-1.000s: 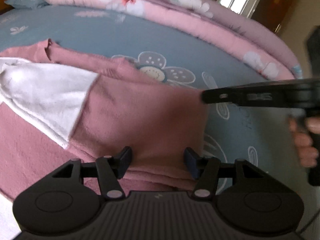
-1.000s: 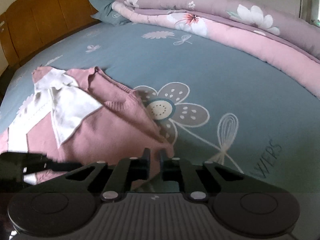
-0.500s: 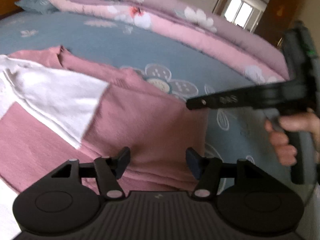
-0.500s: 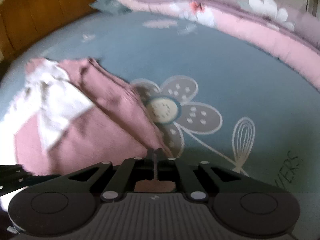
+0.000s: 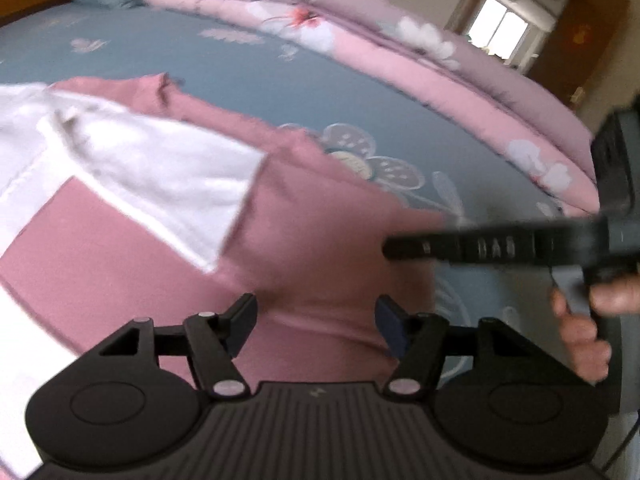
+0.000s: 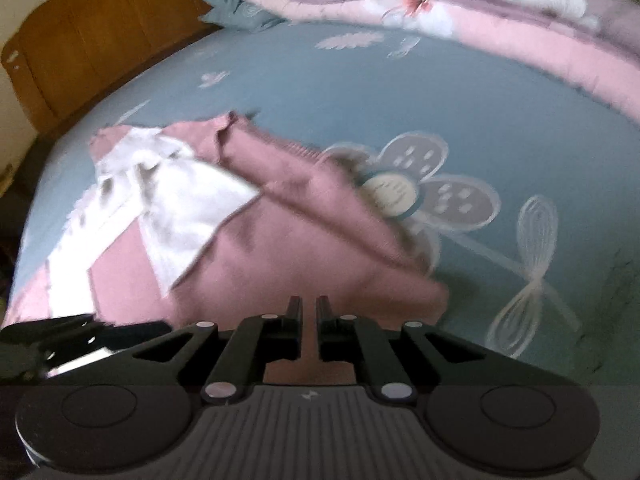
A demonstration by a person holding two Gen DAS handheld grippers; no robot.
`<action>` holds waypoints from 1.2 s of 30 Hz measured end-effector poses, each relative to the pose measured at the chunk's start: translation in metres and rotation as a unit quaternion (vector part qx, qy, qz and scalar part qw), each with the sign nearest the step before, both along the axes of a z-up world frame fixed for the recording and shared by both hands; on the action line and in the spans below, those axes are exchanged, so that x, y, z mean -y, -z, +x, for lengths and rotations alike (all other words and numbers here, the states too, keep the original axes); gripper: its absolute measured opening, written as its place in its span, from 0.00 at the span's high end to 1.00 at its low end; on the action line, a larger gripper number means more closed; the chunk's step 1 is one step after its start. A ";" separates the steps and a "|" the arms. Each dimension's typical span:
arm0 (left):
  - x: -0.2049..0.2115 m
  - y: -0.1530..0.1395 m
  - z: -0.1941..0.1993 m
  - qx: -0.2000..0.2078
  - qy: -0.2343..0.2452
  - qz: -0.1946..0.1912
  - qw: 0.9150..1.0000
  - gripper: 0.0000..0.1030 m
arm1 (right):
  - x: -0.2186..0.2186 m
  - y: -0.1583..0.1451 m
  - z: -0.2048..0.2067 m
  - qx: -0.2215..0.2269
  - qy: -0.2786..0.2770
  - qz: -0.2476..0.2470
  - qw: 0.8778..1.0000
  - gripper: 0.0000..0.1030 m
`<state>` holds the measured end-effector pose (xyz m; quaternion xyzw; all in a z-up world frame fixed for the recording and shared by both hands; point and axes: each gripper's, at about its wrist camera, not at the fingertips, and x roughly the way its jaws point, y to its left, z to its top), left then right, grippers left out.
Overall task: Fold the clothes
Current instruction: 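Withdraw both open grippers above the folded sleeve, then move both open grippers over the sweater toward its other sleeve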
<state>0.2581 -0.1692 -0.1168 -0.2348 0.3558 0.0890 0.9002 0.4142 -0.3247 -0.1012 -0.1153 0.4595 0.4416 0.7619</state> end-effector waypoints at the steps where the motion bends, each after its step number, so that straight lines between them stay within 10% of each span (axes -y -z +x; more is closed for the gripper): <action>1: -0.002 0.001 -0.002 -0.005 -0.007 -0.005 1.000 0.37 | -0.003 0.006 -0.003 -0.005 -0.005 -0.010 1.000 0.89; 22: -0.012 -0.019 -0.012 -0.017 -0.088 -0.008 0.996 0.37 | 0.003 0.008 -0.038 0.010 -0.038 -0.021 0.999 0.79; 36: -0.076 -0.015 -0.099 0.049 -0.088 -0.010 0.995 0.35 | -0.019 0.010 -0.053 0.048 -0.016 -0.069 0.996 0.77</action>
